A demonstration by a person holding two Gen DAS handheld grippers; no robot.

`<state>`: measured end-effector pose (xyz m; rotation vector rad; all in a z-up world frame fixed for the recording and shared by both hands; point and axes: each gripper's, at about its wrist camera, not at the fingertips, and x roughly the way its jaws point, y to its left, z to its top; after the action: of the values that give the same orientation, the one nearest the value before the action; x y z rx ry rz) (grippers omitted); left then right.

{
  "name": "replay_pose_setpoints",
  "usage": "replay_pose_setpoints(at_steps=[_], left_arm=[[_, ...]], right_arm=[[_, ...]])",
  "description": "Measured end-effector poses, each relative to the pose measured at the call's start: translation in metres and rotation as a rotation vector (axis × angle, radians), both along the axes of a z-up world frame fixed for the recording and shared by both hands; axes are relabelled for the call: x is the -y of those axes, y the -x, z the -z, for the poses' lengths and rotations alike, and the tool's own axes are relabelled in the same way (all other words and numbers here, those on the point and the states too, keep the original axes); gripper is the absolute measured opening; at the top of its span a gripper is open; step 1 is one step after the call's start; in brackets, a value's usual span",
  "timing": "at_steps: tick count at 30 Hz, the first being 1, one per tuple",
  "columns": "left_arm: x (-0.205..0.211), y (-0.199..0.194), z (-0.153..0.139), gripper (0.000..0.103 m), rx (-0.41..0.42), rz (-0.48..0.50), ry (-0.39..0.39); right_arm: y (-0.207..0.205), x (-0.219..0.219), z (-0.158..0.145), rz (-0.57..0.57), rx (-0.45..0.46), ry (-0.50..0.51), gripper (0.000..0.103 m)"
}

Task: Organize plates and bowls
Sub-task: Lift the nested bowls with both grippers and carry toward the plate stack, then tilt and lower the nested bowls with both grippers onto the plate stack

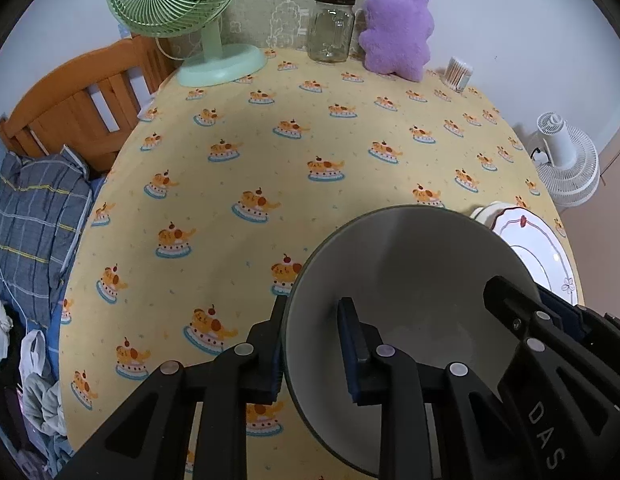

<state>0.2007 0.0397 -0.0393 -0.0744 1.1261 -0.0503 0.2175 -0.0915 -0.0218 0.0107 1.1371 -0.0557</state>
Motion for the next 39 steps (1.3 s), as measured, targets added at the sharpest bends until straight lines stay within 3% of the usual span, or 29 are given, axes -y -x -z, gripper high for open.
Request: replay_pose_setpoints(at_steps=[13, 22, 23, 25, 27, 34, 39], left_arm=[[0.006, -0.001, 0.005, 0.024, 0.000, 0.039, -0.053], [0.002, 0.005, -0.009, 0.045, 0.012, 0.081, 0.006], [0.001, 0.006, -0.011, 0.051, 0.010, 0.084, 0.017], [-0.001, 0.008, -0.014, 0.066, 0.012, 0.090, 0.031], [0.000, 0.012, -0.017, 0.070, 0.025, 0.110, 0.038], [0.000, 0.018, -0.012, 0.074, 0.012, 0.071, 0.053], [-0.002, 0.020, -0.009, 0.077, -0.012, 0.019, 0.020]], right_arm=[[0.000, 0.002, 0.012, 0.000, 0.007, -0.014, 0.021], [0.011, 0.008, -0.005, -0.028, 0.063, -0.074, 0.021], [0.013, 0.011, -0.007, -0.023, 0.058, -0.090, 0.022], [0.017, 0.021, -0.011, -0.013, 0.038, -0.143, 0.035], [0.021, 0.026, -0.014, -0.012, 0.048, -0.160, 0.063], [0.020, 0.052, -0.009, 0.020, 0.030, -0.248, 0.065], [0.008, 0.052, 0.009, -0.041, -0.014, -0.317, 0.060]])
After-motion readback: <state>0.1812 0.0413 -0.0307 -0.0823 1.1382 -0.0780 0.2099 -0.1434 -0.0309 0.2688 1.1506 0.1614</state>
